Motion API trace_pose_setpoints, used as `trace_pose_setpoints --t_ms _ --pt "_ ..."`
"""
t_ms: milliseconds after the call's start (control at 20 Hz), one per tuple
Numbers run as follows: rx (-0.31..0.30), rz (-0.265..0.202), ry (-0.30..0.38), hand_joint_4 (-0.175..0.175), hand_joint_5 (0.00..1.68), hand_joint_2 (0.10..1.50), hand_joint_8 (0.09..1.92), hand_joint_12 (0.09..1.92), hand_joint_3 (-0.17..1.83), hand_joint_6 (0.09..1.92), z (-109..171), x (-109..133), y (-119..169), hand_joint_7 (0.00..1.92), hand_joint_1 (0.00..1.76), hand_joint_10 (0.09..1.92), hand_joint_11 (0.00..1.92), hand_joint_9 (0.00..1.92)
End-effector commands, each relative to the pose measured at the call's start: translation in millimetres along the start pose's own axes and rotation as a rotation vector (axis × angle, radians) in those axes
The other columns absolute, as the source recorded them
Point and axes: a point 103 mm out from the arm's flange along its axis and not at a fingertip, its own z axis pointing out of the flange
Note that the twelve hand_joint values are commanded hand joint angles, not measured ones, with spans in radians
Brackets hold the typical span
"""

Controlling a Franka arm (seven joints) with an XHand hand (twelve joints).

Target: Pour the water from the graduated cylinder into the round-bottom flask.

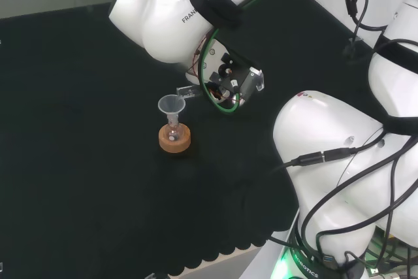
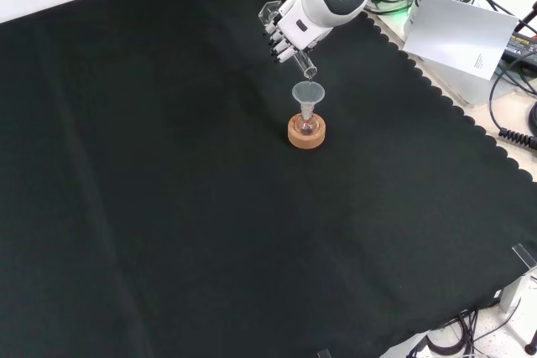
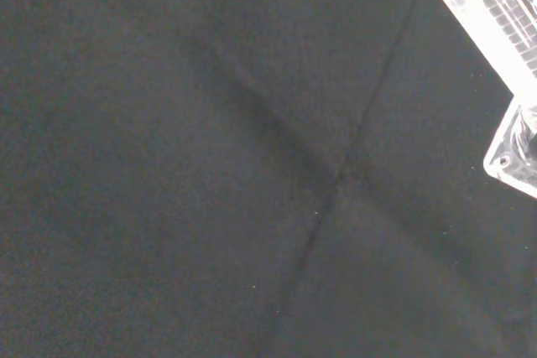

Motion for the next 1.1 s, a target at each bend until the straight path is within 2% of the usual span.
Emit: trace_pose_setpoints --t_ms 50,1100 --pt "-0.005 0.005 -0.018 -0.175 0.88 1.18 0.36 0.74 0.0 1.17 -3 1 -2 1.17 1.13 0.09 1.22 1.35" --pt "-0.032 0.02 -0.098 -0.175 0.87 1.18 0.36 0.74 0.0 1.17 -14 3 -4 1.17 1.13 0.09 1.22 1.35"
